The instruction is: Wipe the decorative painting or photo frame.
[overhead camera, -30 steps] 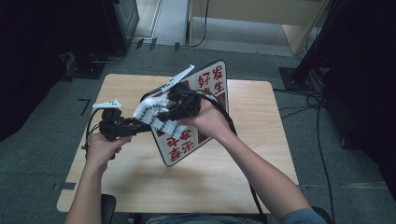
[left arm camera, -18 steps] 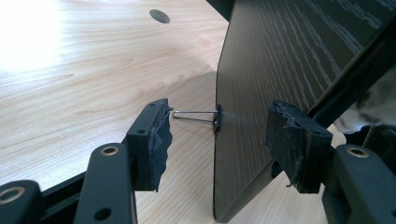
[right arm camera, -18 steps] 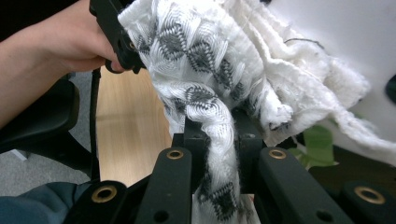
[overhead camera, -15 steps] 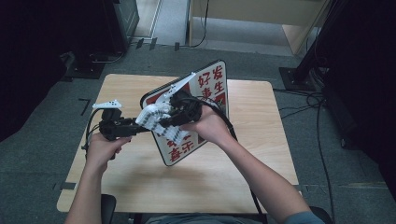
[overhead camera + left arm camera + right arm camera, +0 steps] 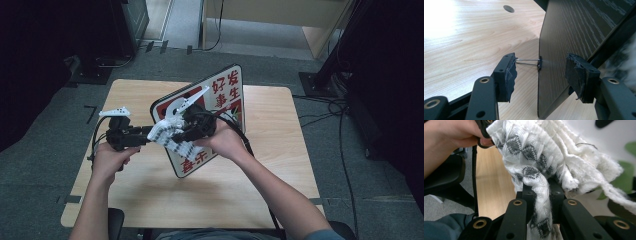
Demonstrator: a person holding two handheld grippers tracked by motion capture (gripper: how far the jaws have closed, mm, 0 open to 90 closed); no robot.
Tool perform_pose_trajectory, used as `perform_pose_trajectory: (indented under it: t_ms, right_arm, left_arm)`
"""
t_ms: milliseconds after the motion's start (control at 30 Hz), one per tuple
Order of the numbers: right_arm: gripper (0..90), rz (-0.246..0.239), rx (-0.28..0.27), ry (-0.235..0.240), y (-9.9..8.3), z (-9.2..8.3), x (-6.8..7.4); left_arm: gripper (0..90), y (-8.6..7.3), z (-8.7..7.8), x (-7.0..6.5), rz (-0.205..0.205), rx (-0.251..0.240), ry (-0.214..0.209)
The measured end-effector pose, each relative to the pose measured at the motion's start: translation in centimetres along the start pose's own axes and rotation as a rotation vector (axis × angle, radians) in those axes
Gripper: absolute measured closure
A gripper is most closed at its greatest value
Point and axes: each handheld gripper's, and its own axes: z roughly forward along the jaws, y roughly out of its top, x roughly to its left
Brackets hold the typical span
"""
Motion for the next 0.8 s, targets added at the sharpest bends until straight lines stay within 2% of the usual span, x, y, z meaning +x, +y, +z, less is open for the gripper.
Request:
perform_pose_trajectory:
  t_ms: [800]
  right_arm:
    - [81.3,0.013,0.021,0.018,-2.9,2.2,-0.3]
  left_arm:
    - [44.8,-0.1,0.0,0.0,0.009,0.008,0.001]
